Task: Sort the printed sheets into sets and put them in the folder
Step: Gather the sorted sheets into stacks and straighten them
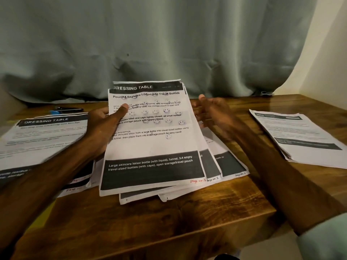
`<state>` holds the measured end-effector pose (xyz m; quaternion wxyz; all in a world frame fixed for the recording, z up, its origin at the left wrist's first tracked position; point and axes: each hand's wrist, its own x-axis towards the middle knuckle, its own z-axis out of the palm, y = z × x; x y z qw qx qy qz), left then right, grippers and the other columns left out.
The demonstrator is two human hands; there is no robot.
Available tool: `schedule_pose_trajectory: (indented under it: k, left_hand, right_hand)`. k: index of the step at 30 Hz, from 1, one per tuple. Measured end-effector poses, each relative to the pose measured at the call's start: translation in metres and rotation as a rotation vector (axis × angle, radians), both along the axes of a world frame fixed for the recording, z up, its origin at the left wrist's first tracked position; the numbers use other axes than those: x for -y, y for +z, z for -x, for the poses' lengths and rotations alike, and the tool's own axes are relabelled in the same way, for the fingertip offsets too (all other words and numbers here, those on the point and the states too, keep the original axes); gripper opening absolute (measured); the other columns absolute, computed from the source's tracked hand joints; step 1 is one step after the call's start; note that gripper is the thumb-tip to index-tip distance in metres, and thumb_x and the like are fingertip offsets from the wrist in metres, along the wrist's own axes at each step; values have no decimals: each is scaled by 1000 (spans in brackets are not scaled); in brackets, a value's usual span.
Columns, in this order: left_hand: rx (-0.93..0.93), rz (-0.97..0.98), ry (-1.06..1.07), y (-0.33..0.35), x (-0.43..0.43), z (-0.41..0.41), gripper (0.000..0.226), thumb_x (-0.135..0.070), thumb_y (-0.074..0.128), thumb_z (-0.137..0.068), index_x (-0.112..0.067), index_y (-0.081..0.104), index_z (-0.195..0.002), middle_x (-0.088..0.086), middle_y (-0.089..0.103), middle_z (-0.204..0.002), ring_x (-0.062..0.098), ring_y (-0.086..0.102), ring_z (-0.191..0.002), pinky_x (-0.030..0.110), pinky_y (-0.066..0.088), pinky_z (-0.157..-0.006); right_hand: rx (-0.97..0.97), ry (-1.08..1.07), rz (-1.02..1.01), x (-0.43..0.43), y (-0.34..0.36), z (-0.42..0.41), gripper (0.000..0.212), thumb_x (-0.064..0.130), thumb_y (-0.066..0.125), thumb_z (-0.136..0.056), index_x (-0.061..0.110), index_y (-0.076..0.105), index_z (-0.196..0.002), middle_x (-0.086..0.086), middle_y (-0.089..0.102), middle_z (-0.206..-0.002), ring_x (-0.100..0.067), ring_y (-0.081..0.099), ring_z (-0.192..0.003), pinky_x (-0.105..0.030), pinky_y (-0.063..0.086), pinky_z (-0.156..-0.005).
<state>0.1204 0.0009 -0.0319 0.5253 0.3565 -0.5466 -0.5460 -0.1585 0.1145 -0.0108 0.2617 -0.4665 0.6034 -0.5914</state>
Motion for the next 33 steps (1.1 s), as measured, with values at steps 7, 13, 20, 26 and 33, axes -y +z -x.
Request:
schedule_pose_trajectory:
  k: [7,13,20,26,33]
  left_hand:
    - [-12,3,4,4,-4,1,38,-30,79,-86,-7,73,-115,6,79,-101,21,77,-87,29,62,-66]
    - [-20,27,-7,3,-7,2,35,-29,78,-88,-7,73,-114,6,79,-98,21,77,-86,29,63,-67]
    - [20,35,-10,1,-4,0,33,-33,77,-88,-13,72,-113,5,79,-103,22,77,-88,37,63,-75]
    - [25,23,1,3,-1,-1,30,-33,75,-90,-12,73,-111,4,78,-102,22,77,-90,35,63,-76]
    - [-11,-12,-41,8,-1,1,22,-40,68,-94,-19,71,-99,-3,79,-89,16,77,-81,31,62,-66]
  right_hand:
    - [-794,-286,-445,3,-10,40,38,53,83,-76,15,78,-79,-3,71,-73,-18,65,-72,-31,49,-64]
    - [-742,-237,-535,5,-10,42,45,44,92,-67,4,79,-85,-8,74,-80,-20,63,-72,-28,46,-61]
    - [-593,-258,-371,-3,-7,40,37,33,93,-69,2,78,-83,-10,78,-96,-22,74,-75,-38,62,-73]
    - [-442,-289,-180,-7,7,29,27,29,86,-81,3,78,-84,-5,77,-81,-18,72,-61,-30,57,-60]
    - [-119,-95,61,-11,20,7,12,18,74,-93,7,76,-98,-6,76,-86,-6,68,-60,-19,55,-57]
